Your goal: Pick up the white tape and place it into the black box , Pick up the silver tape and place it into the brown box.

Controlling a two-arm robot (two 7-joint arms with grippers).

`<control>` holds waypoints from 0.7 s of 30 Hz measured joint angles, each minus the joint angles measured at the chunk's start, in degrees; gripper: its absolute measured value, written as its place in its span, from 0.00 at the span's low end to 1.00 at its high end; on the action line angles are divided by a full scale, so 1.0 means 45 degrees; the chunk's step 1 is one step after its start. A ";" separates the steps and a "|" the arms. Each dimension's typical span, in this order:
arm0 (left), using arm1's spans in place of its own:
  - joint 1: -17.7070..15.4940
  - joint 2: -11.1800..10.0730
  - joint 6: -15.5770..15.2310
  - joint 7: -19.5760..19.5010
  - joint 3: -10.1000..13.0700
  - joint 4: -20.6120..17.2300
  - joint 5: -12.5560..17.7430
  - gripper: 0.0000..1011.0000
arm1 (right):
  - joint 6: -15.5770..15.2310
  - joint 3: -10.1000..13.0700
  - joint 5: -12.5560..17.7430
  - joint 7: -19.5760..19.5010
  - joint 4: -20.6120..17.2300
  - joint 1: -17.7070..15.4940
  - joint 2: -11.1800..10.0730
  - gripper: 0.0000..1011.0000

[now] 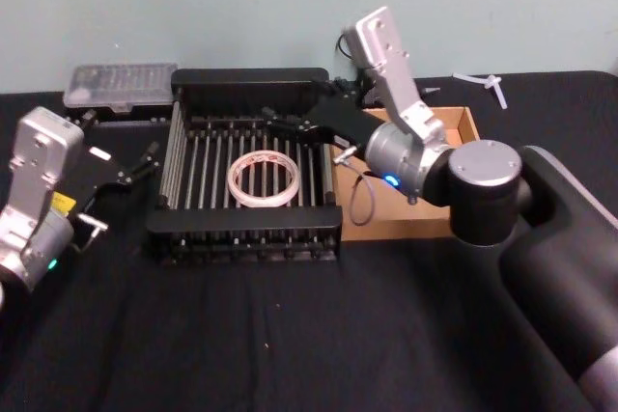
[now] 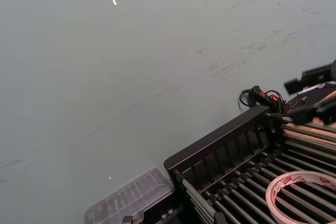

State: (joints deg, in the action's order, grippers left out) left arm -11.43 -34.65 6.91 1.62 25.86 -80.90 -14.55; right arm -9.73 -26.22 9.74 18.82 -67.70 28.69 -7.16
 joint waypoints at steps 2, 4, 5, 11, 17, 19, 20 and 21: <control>0.0001 0.0000 0.0000 0.0000 0.0000 0.0000 0.0000 0.99 | 0.0008 0.0122 0.0064 0.0008 -0.0280 -0.0145 -0.0106 0.99; 0.0001 0.0000 0.0000 0.0000 0.0000 0.0000 0.0000 0.99 | 0.0108 0.0428 0.0208 0.0012 -0.0953 -0.0530 -0.0408 0.99; 0.0001 0.0000 0.0000 0.0000 0.0000 0.0000 0.0000 0.99 | 0.0131 0.0489 0.0238 0.0012 -0.1084 -0.0608 -0.0472 0.99; 0.0000 0.0000 0.0000 0.0000 0.0000 0.0000 0.0000 0.99 | 0.0385 0.1211 0.0609 -0.0055 -0.2340 -0.1494 -0.1182 0.99; 0.0001 0.0000 0.0000 0.0000 0.0000 -0.0001 0.0000 0.99 | 0.0707 0.2060 0.0936 -0.0341 -0.3236 -0.2456 -0.1842 0.99; 0.0001 0.0000 0.0000 0.0000 0.0000 -0.0001 0.0000 0.99 | 0.0768 0.2280 0.1007 -0.0439 -0.3375 -0.2680 -0.1970 0.99; 0.0001 0.0000 0.0000 0.0000 -0.0001 -0.0001 0.0000 0.99 | 0.0803 0.2386 0.1037 -0.0484 -0.3430 -0.2786 -0.2027 0.99; 0.0000 0.0000 0.0000 0.0000 0.0000 -0.0001 0.0001 0.99 | 0.0893 0.2563 0.1074 -0.0591 -0.3528 -0.3001 -0.2121 0.99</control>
State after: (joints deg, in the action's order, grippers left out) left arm -11.43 -34.64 6.91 1.62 25.86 -80.90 -14.55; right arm -5.71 -14.68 14.58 16.16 -83.57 15.19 -16.71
